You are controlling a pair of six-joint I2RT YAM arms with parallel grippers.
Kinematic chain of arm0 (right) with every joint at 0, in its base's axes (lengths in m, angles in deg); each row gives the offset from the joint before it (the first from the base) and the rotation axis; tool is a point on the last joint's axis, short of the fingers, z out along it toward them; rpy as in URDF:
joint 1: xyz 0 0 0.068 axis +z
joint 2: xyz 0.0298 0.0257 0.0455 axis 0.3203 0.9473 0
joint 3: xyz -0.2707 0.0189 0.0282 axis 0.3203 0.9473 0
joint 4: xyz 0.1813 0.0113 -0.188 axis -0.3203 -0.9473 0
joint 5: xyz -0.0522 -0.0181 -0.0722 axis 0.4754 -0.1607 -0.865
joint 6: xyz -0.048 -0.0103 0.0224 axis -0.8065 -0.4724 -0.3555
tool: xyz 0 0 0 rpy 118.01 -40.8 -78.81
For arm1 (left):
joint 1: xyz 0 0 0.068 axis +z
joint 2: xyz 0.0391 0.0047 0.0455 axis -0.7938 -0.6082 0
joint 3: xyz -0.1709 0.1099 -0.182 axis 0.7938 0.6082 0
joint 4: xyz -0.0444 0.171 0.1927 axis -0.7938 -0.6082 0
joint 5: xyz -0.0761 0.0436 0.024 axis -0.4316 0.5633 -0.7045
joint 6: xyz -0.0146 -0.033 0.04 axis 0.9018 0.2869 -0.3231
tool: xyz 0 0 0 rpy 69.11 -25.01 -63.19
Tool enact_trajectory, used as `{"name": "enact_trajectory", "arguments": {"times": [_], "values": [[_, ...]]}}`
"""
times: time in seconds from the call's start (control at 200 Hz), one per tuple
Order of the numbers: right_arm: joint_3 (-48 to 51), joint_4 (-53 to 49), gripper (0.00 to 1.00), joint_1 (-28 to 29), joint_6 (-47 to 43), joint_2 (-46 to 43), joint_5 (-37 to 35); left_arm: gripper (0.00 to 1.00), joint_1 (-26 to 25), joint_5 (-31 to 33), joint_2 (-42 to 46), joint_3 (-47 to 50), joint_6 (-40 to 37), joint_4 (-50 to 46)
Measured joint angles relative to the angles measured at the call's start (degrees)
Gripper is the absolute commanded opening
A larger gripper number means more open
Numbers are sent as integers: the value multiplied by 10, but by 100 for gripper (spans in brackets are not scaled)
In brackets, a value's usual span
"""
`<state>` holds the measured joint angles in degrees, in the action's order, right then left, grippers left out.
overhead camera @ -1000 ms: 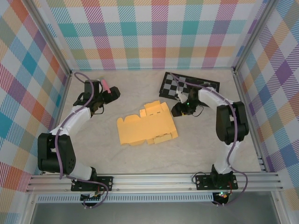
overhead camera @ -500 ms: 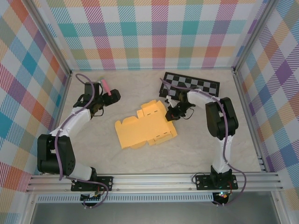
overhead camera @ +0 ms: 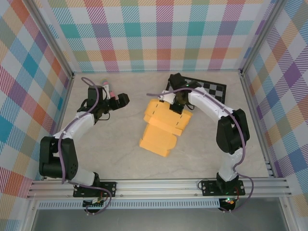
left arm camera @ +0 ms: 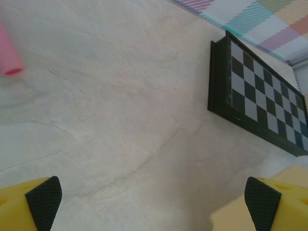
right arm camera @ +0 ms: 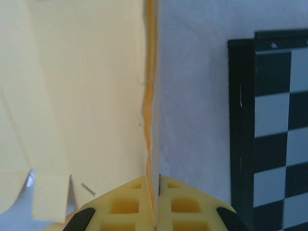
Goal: Fold the paper box
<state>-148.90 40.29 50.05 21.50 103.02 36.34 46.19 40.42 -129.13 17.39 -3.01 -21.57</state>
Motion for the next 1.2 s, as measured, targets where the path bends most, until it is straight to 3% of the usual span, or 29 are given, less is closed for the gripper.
{"name": "enact_trajectory", "arguments": {"times": [0.175, 0.455, 0.835, 0.9, 1.05, 1.2], "values": [[2, 54, 5, 28, -100, 53, -74, 100, -6, -112, -56, 2, -2, 57], [46, 165, 10, 36, -151, 74, -125, 100, -46, -210, -101, 57, -35, 170], [165, 315, 12, 36, -171, 10, -122, 95, -94, -209, -138, 57, -50, 171], [171, 338, 12, 36, -171, 5, -120, 87, -106, -202, -138, 57, -53, 171], [192, 383, 13, 35, -170, -5, -114, 48, -126, -174, -138, 71, -70, 172], [195, 391, 17, 29, -149, -9, -96, 44, -128, -137, -137, 82, -78, 175]]}}
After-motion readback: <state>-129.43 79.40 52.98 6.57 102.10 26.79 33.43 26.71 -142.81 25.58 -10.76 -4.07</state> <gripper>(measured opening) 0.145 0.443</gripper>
